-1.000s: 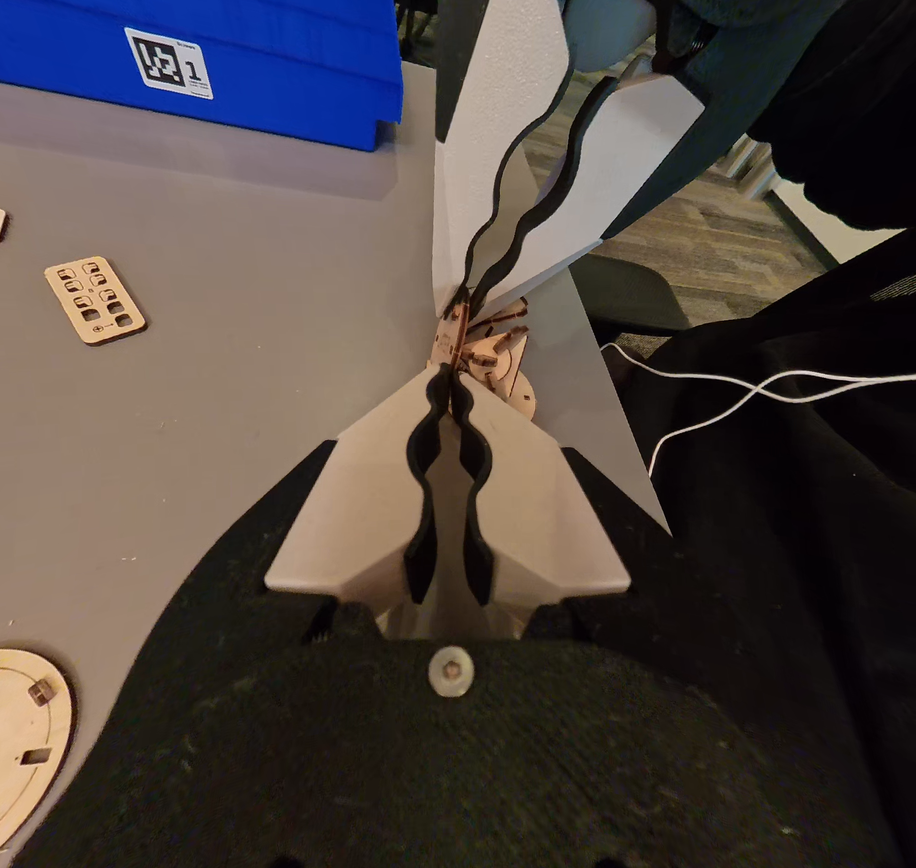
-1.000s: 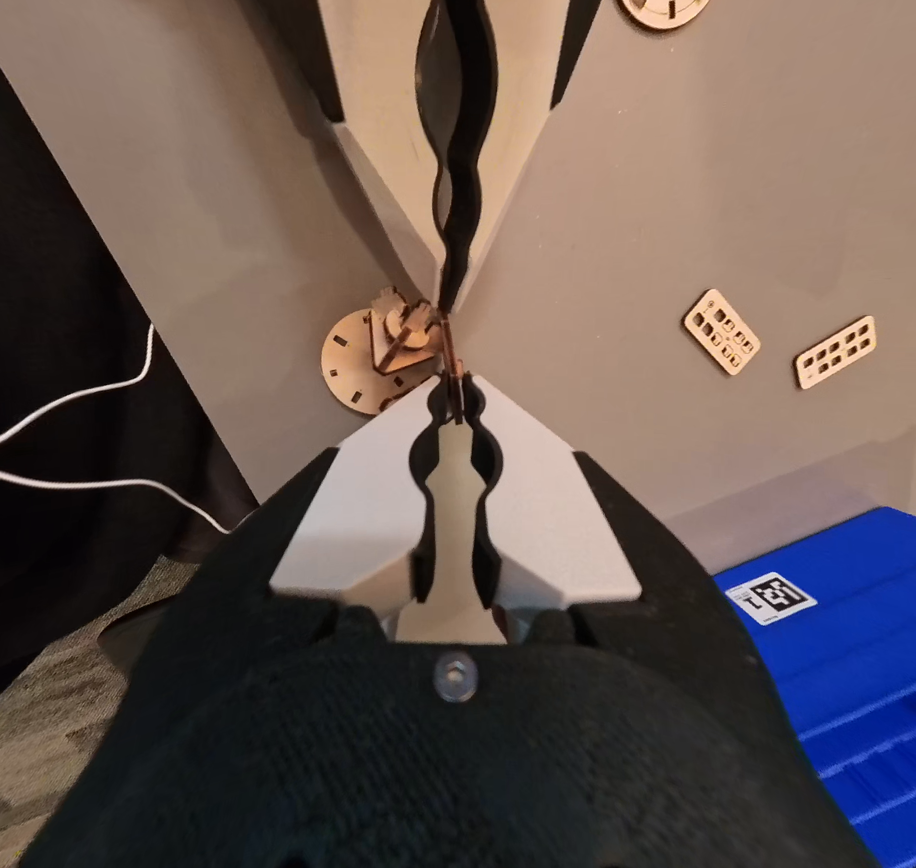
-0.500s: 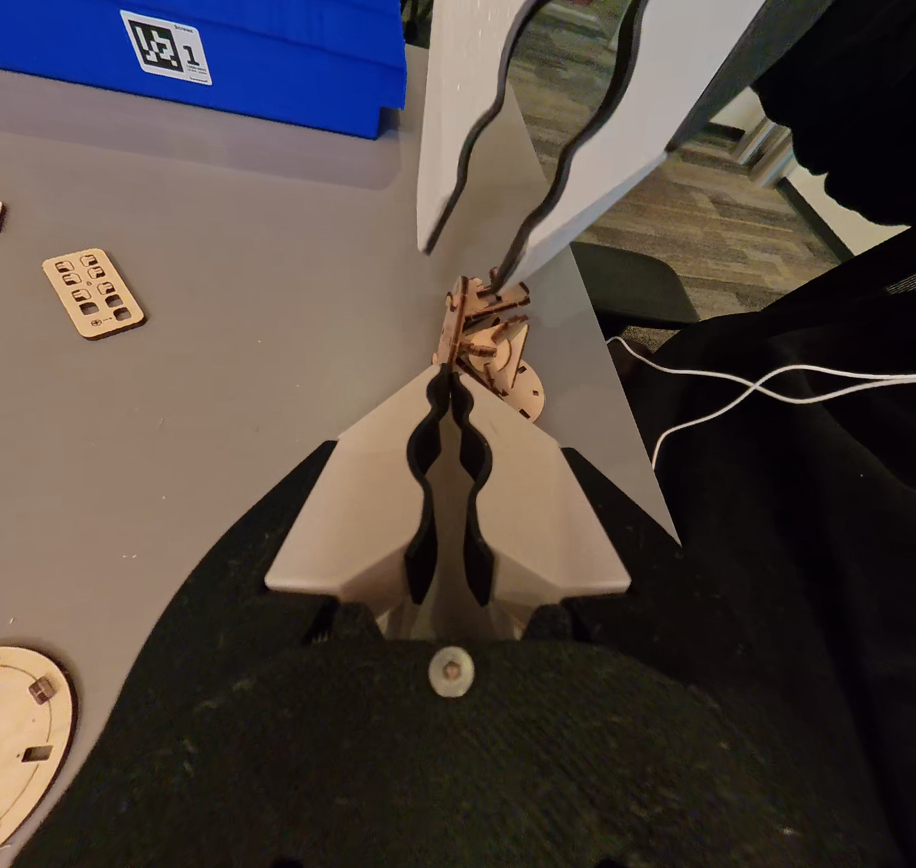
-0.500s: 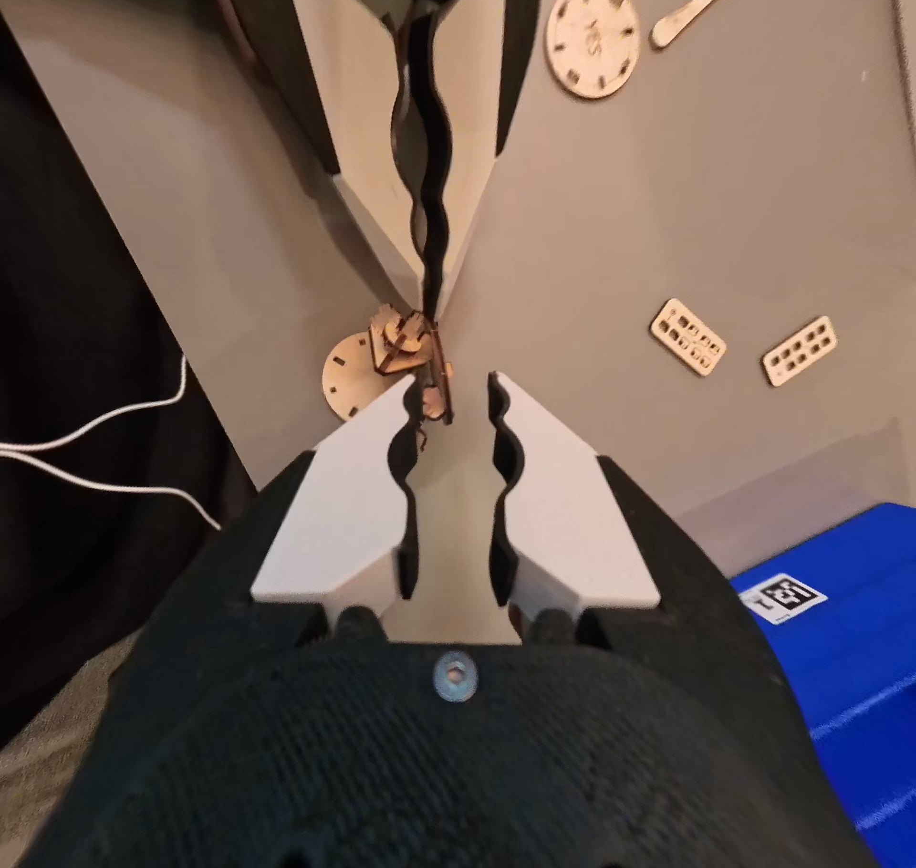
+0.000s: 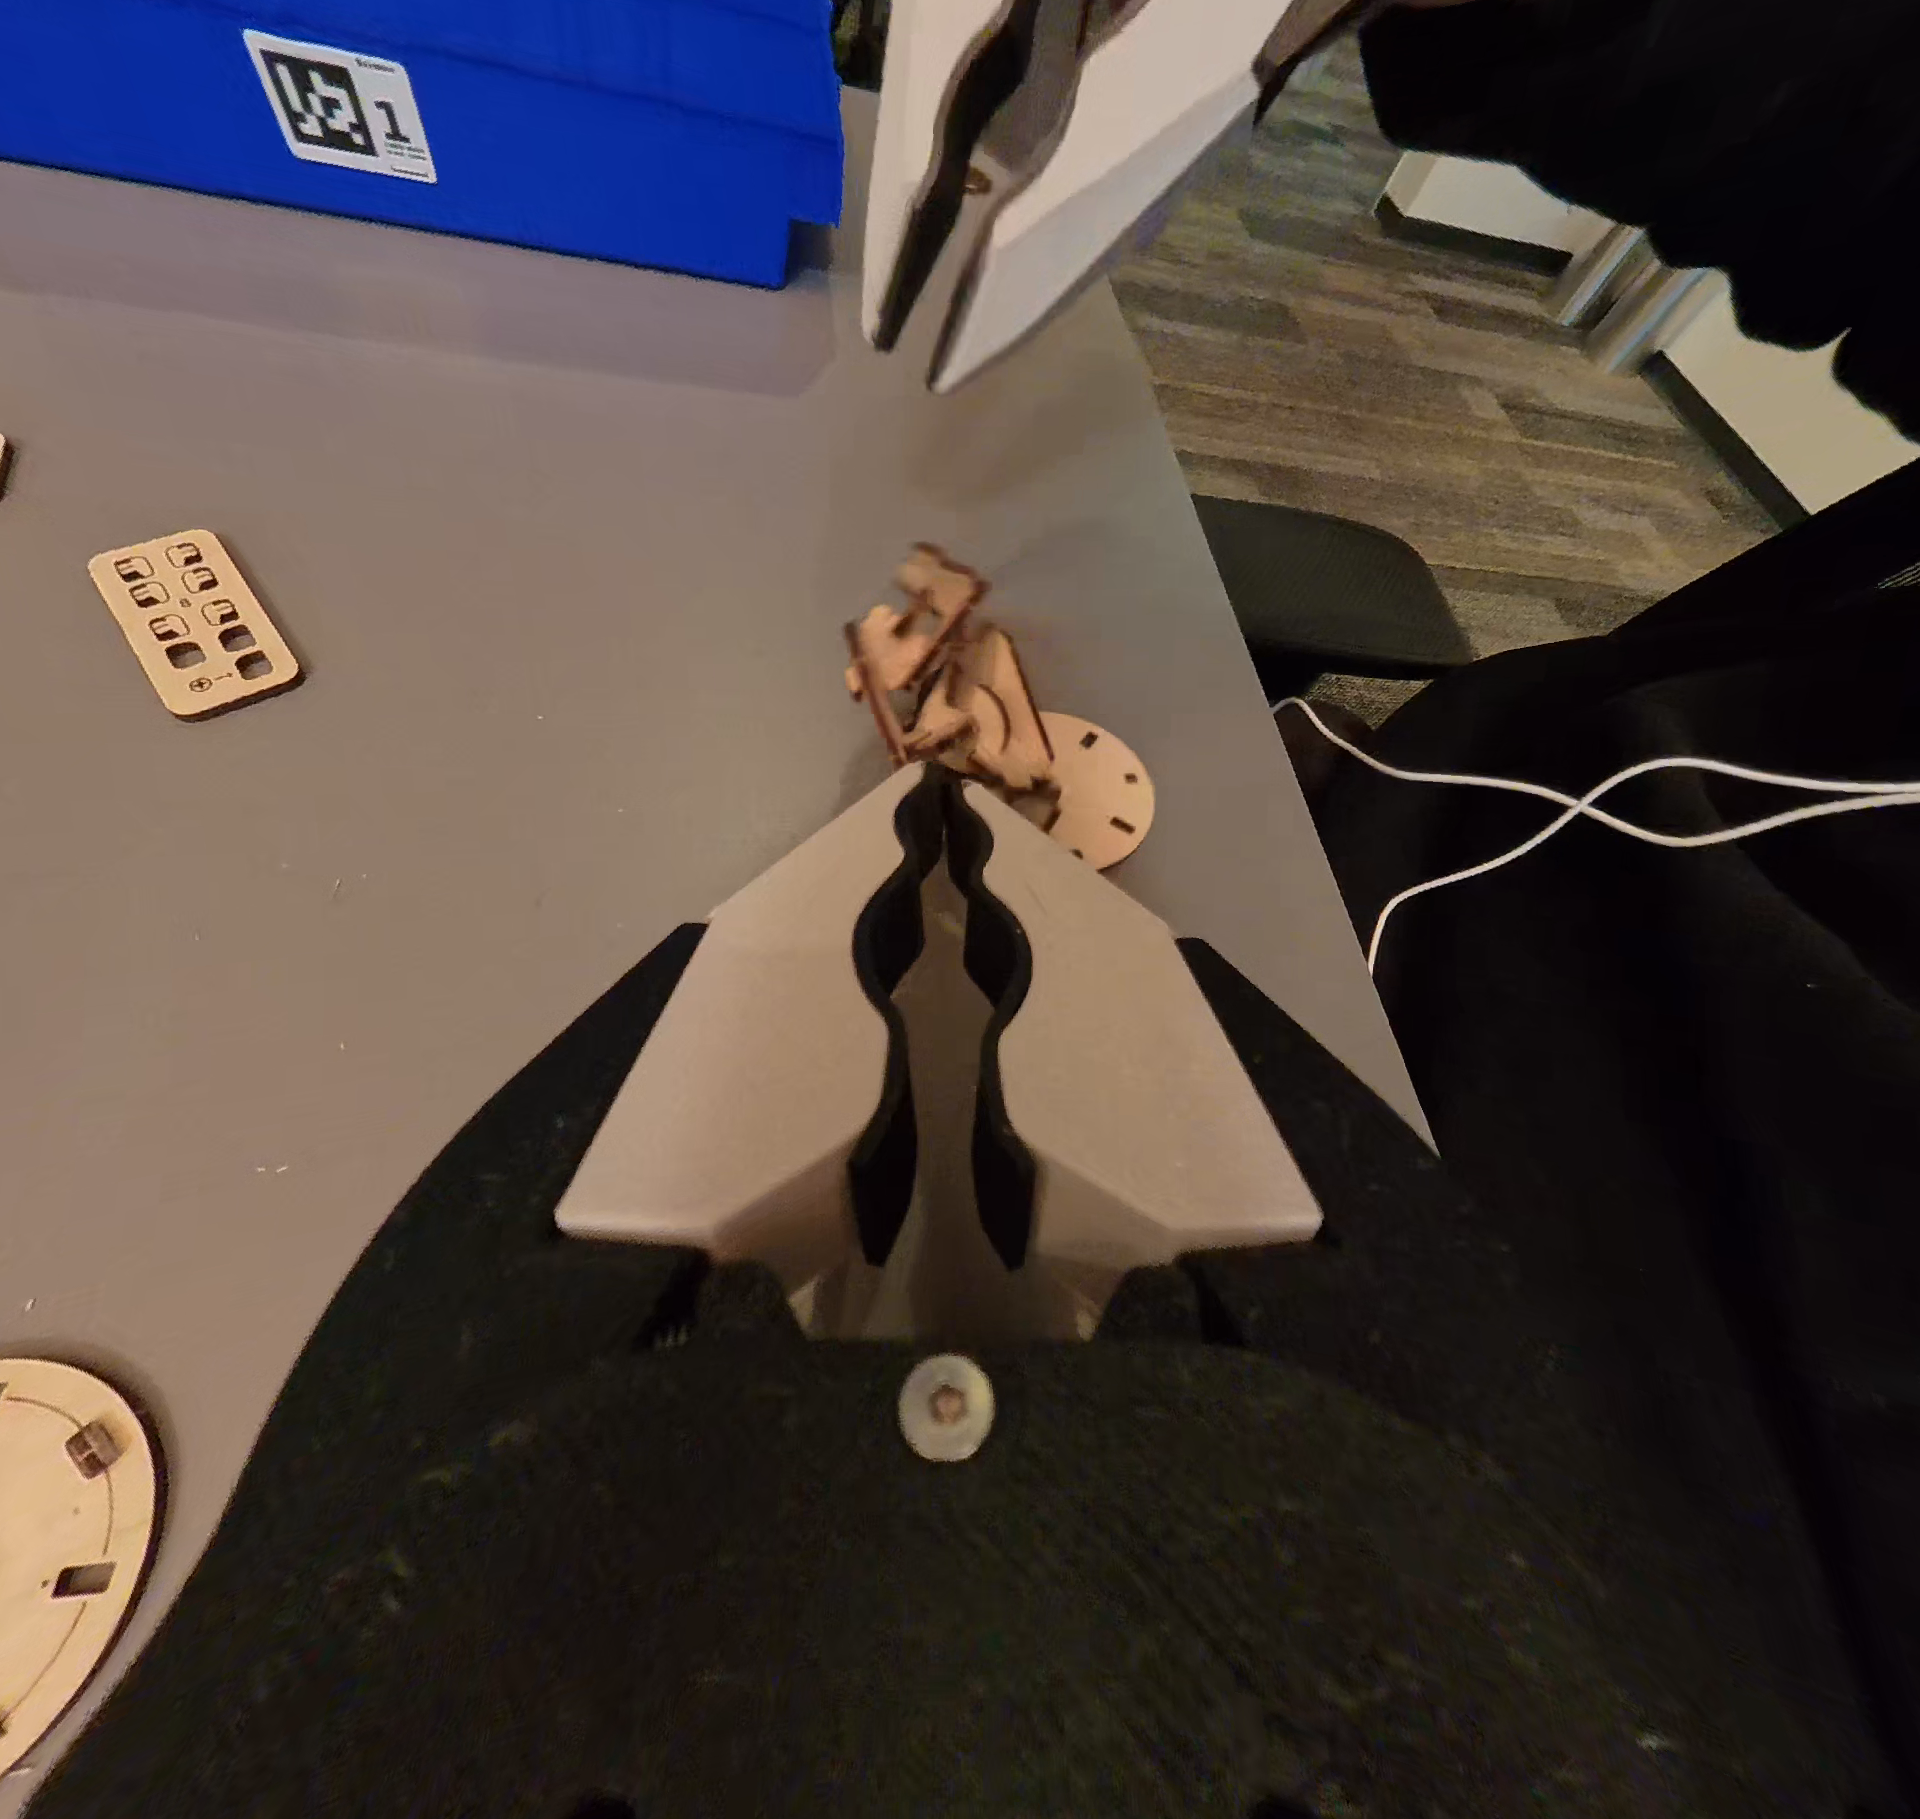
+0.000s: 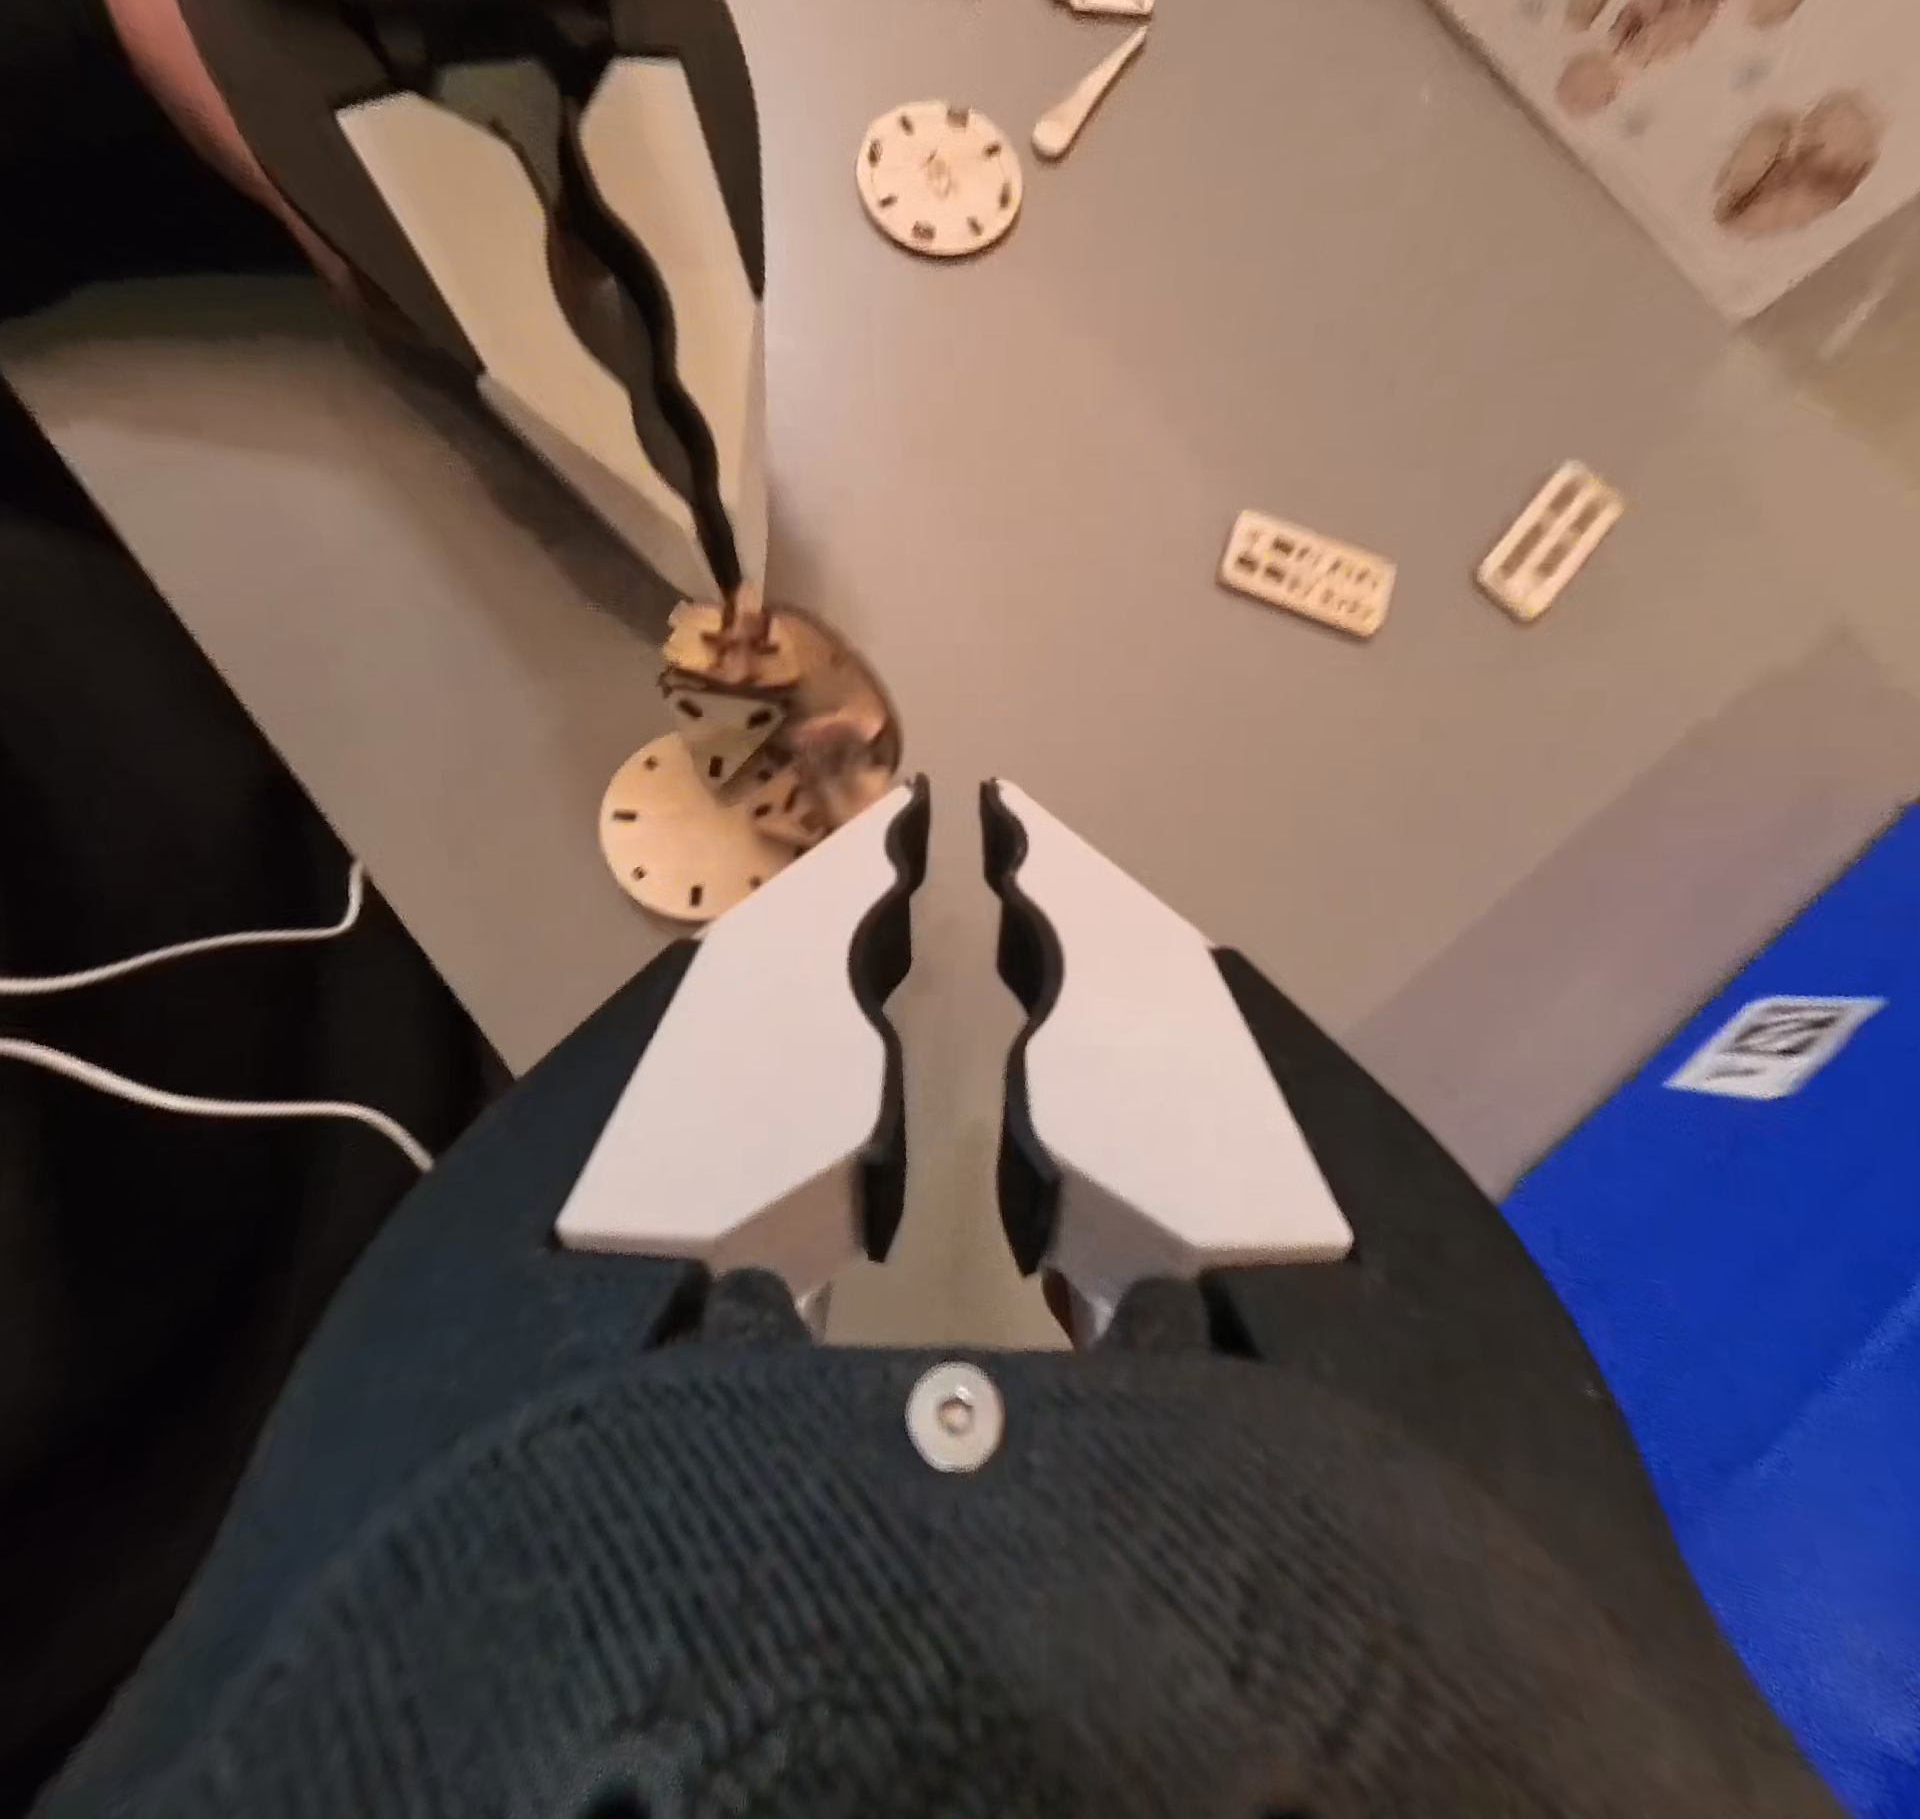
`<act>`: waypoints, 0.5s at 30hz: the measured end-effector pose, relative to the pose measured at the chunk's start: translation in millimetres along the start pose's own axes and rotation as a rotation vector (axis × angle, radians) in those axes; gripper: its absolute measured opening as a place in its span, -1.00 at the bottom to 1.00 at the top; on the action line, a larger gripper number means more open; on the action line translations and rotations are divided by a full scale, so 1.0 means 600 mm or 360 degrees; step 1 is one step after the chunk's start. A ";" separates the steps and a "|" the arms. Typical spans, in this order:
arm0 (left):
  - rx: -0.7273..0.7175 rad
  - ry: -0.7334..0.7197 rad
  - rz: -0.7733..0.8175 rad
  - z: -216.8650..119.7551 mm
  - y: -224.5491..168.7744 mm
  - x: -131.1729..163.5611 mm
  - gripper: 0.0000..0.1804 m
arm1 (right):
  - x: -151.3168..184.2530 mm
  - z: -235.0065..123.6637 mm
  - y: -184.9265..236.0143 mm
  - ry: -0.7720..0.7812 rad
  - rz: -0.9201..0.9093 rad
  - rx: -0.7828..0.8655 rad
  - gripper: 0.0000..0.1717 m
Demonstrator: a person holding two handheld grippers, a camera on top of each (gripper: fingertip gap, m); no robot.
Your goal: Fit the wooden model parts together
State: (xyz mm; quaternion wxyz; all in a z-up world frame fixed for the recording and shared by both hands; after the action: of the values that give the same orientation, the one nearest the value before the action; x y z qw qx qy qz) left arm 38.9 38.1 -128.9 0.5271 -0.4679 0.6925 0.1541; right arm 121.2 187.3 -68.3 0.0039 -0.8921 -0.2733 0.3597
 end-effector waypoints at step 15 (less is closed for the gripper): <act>-0.0070 0.0010 -0.0046 -0.007 0.004 0.005 -1.00 | 0.077 0.037 0.043 0.0047 0.0176 -0.0217 -0.78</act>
State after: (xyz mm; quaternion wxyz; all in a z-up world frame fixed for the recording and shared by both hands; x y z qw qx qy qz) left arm 34.4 35.1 -130.5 0.5169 -0.4896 0.6837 0.1602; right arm 146.5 183.8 -119.5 -0.0726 -0.9093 -0.2473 0.3268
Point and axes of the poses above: each gripper's, where its closed fingertips meet, z out along the fingers, x out of its underside, y = z × x across the jaws, the point moved 8 cm from there along -z, back along the fingers, and after that the axes turned 9 degrees about x, right-handed, at the moved point
